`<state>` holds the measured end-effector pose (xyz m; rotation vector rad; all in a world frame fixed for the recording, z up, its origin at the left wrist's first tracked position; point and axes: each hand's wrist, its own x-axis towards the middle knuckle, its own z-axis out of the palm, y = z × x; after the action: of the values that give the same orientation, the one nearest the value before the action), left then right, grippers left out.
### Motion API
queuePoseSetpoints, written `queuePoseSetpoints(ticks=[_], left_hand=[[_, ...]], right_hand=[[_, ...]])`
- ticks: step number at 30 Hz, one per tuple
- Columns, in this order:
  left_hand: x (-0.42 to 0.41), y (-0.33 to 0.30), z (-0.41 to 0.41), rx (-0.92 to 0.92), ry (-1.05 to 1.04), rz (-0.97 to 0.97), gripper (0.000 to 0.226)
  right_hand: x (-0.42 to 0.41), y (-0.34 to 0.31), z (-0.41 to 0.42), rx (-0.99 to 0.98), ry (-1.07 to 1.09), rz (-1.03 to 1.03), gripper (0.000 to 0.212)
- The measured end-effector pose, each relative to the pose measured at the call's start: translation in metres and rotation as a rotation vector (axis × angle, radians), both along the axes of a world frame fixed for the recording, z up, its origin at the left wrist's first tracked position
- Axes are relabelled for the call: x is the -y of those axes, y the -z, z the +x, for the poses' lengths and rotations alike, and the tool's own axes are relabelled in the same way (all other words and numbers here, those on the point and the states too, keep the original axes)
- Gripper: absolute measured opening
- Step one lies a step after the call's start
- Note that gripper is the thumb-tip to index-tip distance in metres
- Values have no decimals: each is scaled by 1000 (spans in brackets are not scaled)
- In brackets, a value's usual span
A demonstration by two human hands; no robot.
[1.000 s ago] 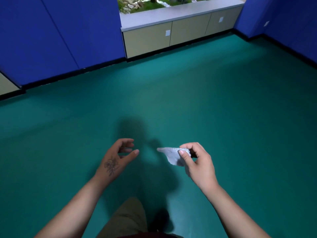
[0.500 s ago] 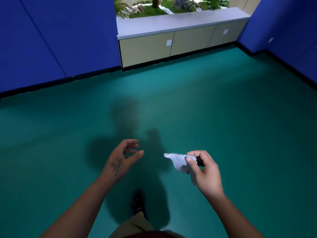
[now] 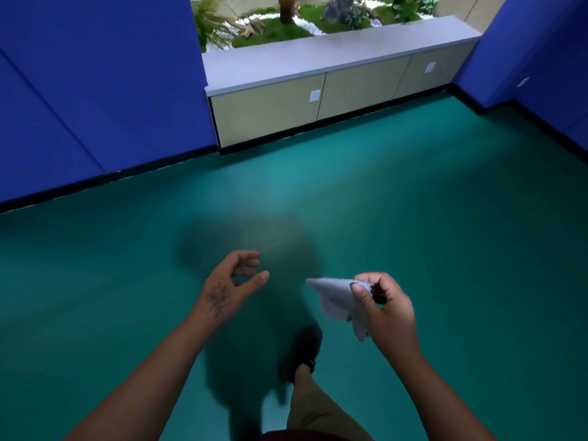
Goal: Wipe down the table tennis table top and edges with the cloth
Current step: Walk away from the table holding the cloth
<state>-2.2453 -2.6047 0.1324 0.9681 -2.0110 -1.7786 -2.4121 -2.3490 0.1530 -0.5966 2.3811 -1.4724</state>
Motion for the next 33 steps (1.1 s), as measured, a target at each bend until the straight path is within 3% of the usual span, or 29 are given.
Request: queuePoseSetpoints(ticks=[10,17,23,27,33], left_hand=[[122,-13,-180,44,-127,4,45],[226,2,-257,72,-226,34,42],[341,24,-348,80,-121,48,28],[411,8,-399,59,-67,66,33],[492,-19,-468,74,-20,25,23]], right_hand=[[143,2,-220,-48,-154,35,28],[275,7,-313,-25,-198,19,26],[391,12,-387,-13,-149,46,21],[463,-5,-425,49,-69,-27,21],[557,-27,-482,94,-26,-122,20]])
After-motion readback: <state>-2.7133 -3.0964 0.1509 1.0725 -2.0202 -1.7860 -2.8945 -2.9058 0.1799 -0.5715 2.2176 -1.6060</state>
